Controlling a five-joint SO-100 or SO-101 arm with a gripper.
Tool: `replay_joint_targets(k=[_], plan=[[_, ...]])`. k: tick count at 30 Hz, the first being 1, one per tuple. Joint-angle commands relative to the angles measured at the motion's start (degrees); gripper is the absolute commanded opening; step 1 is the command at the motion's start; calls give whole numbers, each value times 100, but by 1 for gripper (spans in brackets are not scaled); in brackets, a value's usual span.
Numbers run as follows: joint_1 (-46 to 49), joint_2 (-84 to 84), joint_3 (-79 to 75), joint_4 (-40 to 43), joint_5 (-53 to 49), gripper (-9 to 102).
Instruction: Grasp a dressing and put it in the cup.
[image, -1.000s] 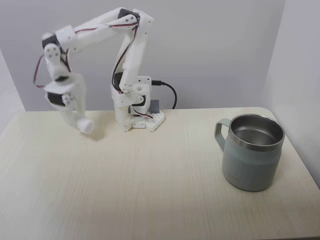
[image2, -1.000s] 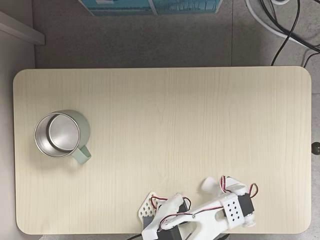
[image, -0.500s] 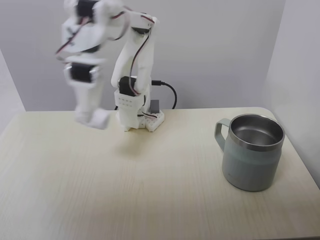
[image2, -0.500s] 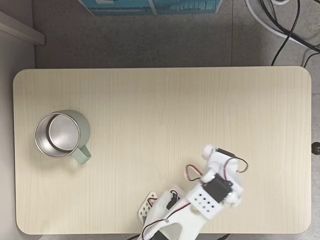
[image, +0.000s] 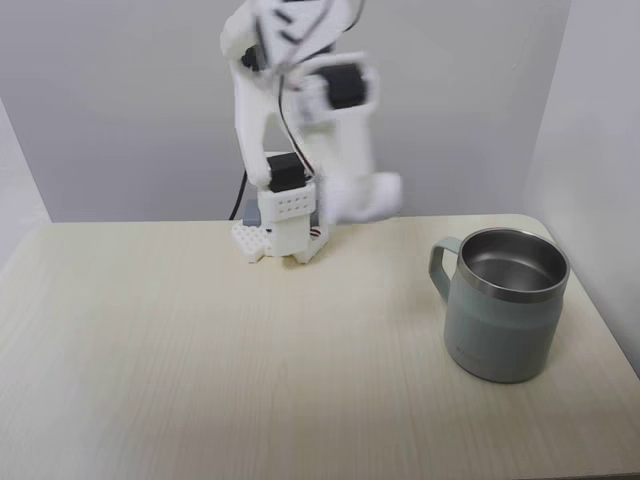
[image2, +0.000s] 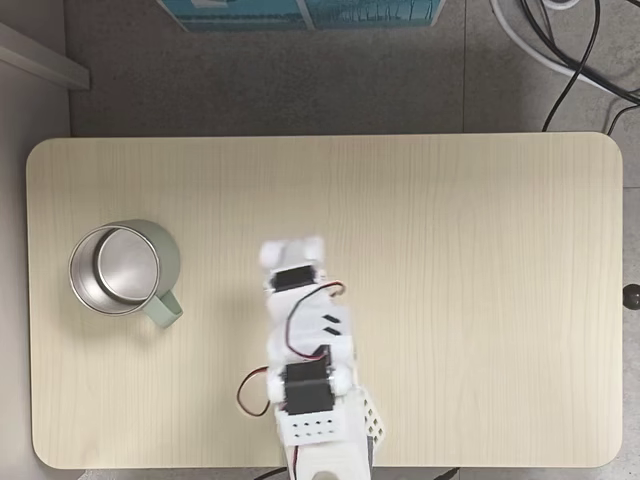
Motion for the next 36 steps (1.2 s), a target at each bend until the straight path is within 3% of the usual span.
replay_joint_targets(k=[1,11,19,21,23,26,36], plan=[[-659,562,809,-35,-18,-2],[-1872,2892,3059,536,-26,-2],[-2294,3656,3401,545,-9,-1],[-2303,3709,3375,527,-9,4],[-2303,3753,3349,519,-62,18],[-2320,3762,3313,519,-62,25],[-2355,3472,3032,475,-9,26]])
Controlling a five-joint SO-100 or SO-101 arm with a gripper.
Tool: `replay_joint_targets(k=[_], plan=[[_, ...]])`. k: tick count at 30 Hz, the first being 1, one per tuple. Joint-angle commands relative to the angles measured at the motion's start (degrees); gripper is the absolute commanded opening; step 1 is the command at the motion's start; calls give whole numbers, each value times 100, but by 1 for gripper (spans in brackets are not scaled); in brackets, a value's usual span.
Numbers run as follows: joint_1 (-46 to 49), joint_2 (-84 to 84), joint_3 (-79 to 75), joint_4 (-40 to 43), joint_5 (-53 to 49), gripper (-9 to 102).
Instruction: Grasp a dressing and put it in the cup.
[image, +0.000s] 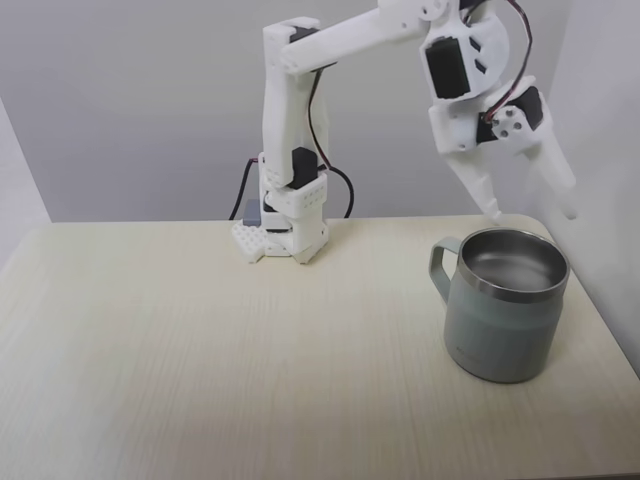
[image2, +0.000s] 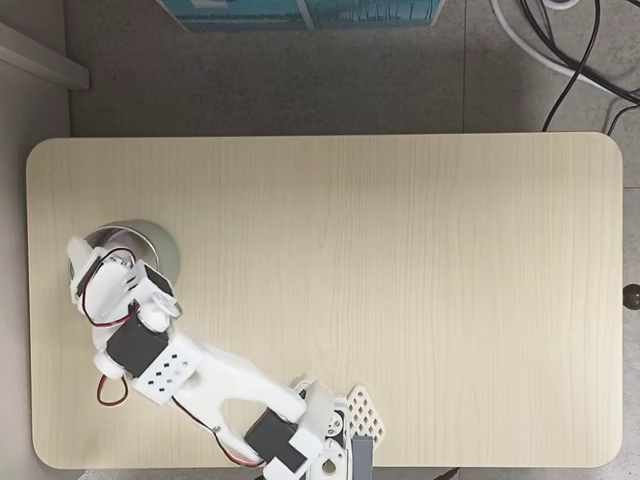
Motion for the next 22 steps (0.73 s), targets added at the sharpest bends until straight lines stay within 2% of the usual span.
replay_joint_targets(k=[1,22], plan=[[-35,-360,-88,-53,26,26],[-193,-554,-264,-264,0,26]])
